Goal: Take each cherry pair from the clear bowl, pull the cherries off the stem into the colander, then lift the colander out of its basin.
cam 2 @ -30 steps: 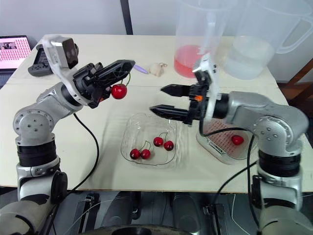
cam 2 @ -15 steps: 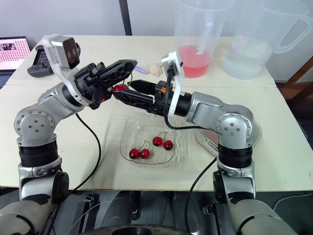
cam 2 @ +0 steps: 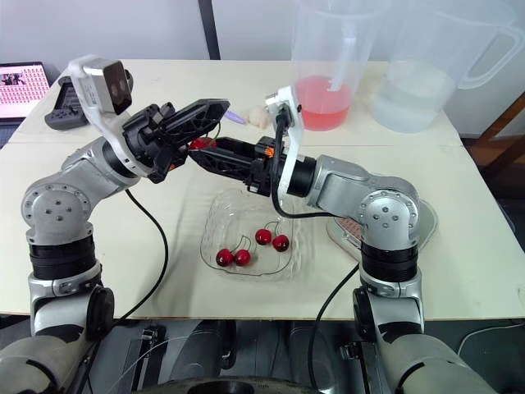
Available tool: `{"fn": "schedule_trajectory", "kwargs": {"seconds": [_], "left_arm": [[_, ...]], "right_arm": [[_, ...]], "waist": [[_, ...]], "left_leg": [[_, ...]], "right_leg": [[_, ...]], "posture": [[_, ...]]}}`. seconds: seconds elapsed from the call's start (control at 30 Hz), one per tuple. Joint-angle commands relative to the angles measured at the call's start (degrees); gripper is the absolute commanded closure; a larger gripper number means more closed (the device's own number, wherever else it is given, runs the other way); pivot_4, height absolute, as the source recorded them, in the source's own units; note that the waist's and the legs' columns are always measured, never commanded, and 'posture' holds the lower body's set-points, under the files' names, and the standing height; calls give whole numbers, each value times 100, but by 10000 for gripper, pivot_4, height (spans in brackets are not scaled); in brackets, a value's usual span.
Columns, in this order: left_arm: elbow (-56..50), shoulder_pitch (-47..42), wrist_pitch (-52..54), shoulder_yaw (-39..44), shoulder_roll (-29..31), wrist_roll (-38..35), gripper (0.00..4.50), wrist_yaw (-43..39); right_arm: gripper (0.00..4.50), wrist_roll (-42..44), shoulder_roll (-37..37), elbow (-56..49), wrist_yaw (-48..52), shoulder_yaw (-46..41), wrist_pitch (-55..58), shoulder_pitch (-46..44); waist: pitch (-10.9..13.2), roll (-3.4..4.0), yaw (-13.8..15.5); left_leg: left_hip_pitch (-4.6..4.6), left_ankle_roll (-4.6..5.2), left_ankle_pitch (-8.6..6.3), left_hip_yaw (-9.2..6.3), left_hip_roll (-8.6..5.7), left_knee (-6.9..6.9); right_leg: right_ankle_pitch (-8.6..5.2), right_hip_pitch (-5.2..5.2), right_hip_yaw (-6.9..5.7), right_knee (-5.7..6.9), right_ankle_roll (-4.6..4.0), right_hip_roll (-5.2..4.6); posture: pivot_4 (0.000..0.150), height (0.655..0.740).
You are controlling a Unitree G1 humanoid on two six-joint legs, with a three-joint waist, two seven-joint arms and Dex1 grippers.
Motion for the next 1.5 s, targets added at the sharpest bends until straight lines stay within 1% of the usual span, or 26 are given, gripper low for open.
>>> {"fn": "schedule_trajectory", "kwargs": {"seconds": [0.03,0.27,0.4,0.63,0.87,0.97,1.1,1.2,1.27,1.33,1.43,1.5], "left_arm": [[-161,-154,-138,2,-1,0,45000,-9],[-144,-171,-169,-18,-16,40,45000,10],[-79,-221,-361,26,-128,152,45000,68],[-84,-173,-393,9,-200,222,45000,-21],[10,-164,-465,0,-134,238,45000,-143],[4,-147,-472,4,-135,230,45000,-149],[-41,-54,-467,-4,-131,228,45000,-153],[-53,59,-441,-38,-57,286,45000,-208],[-63,156,-432,-84,36,360,45000,-294],[-72,251,-432,-136,125,440,45000,-396],[-86,340,-444,-195,196,517,45000,-487],[-106,387,-436,-230,225,564,45000,-529]], "right_arm": [[35234,150,-41,-154,32,-11,-68,-62],[35234,124,-195,-214,92,55,9,-22],[35234,-81,-680,-310,237,299,265,155],[35234,-417,-1266,-378,393,497,343,306],[35234,-489,-1571,-415,594,531,453,366],[35234,-434,-1677,-493,631,409,460,410],[35234,-356,-2493,-565,1146,-67,449,390],[35234,-782,-3664,-309,1915,-376,242,407],[35234,-1436,-4692,-60,2582,-335,-138,615],[35234,-2209,-5545,336,3070,-153,-675,907],[35234,-3039,-6164,798,3505,130,-1350,1346],[35234,-3409,-6318,916,3737,277,-1668,1609]], "waist": [[0,0,0],[0,0,1],[0,0,21],[0,-1,3],[1,1,11],[1,1,12],[1,0,41],[1,0,37],[1,0,35],[1,0,40],[0,0,14],[0,0,-1]], "left_leg": [[0,0,0,0,0,0],[0,0,0,0,0,0],[-1,0,0,0,0,0],[0,0,0,1,0,-2],[0,0,0,1,0,0],[0,0,0,1,0,-1],[-6,0,0,0,-1,0],[-12,0,0,2,-3,0],[-14,1,-1,5,-3,-3],[-16,1,-1,5,-4,-11],[-14,2,-2,10,-3,-16],[-11,2,-2,13,-2,-16]], "right_leg": [[0,0,0,0,0,0],[0,0,0,0,0,0],[-1,0,0,-1,-2,0],[-2,0,1,-5,-3,1],[-2,0,3,-4,-4,1],[-3,0,3,-5,-4,1],[-3,0,1,-10,-4,1],[-2,3,2,-29,-4,-3],[-2,3,2,-42,-4,-4],[-3,3,0,-51,-4,-4],[-3,2,1,-57,-4,-4],[-3,1,4,-55,-4,-4]], "posture": [[1500,7383],[1500,7383],[1500,7383],[1500,7383],[1500,7383],[1500,7383],[1500,7383],[1500,7383],[1500,7383],[1500,7383],[1500,7383],[1500,7383]]}}
